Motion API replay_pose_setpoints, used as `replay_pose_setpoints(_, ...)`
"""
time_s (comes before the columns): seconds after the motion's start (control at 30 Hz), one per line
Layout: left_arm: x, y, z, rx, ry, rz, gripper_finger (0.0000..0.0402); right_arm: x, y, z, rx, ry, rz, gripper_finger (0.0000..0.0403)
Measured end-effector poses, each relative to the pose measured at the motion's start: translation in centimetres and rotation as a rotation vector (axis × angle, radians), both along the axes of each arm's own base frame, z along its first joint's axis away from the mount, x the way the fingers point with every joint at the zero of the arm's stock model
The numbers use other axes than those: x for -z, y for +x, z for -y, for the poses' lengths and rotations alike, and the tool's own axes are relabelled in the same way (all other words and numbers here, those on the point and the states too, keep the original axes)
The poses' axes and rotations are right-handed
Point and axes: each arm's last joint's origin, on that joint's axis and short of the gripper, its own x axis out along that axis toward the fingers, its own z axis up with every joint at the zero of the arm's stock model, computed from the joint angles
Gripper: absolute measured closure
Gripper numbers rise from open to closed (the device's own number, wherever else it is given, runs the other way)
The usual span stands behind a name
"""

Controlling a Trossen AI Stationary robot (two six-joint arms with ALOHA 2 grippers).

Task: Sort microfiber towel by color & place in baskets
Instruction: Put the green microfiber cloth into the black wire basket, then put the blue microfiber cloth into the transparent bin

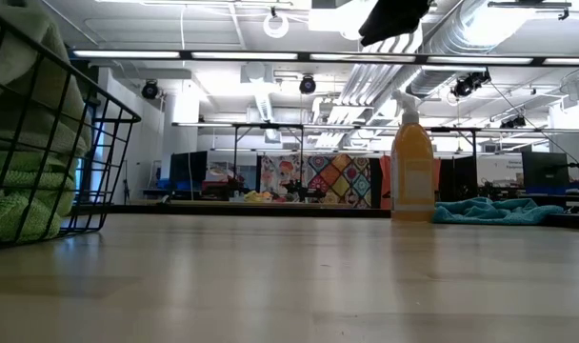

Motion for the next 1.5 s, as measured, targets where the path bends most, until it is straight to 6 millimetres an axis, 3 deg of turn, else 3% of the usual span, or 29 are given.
replay_pose_setpoints(0.2, -1.4, 1.3, -1.6, -0.041, 0.143, 0.122, 0.0169, 0.0, 0.0, 0.0, 0.000, 0.000, 0.000, 0.0167)
replay_pose_setpoints(0.43, -5.4, 4.6, -4.9, -0.281, 0.772, 0.405, 0.0169, -0.5, 0.2, 0.0, -0.004, -0.012, 0.041, 0.0167)
replay_pose_setpoints(0.53, -6.9, 6.3, -6.9, -0.417, 0.896, 0.497, 0.0169, -0.7, 0.0, 0.0, -0.004, -0.015, 0.056, 0.0167)
replay_pose_setpoints(0.67, -7.4, 8.7, -9.7, -0.499, 0.858, 0.573, 0.0170, -0.9, -0.3, 0.0, -0.004, -0.015, 0.065, 0.0167)
replay_pose_setpoints(0.77, -6.8, 10.6, -11.4, -0.458, 0.805, 0.601, 0.0170, -1.2, -0.6, -0.2, -0.027, -0.003, 0.079, 0.0167)
replay_pose_setpoints(0.97, -5.6, 13.4, -12.8, -0.362, 0.719, 0.659, 0.0170, -1.5, -1.0, -0.3, -0.050, 0.009, 0.095, 0.0167)
replay_pose_setpoints(1.23, -5.4, 14.2, -12.9, -0.369, 0.718, 0.677, 0.0170, -0.6, -1.9, 0.1, -0.045, 0.046, -0.022, 0.0167)
replay_pose_setpoints(1.5, -5.2, 14.1, -12.9, -0.362, 0.719, 0.658, 0.0170, 1.6, -5.4, 1.9, 0.107, 0.116, -0.139, 0.0167)
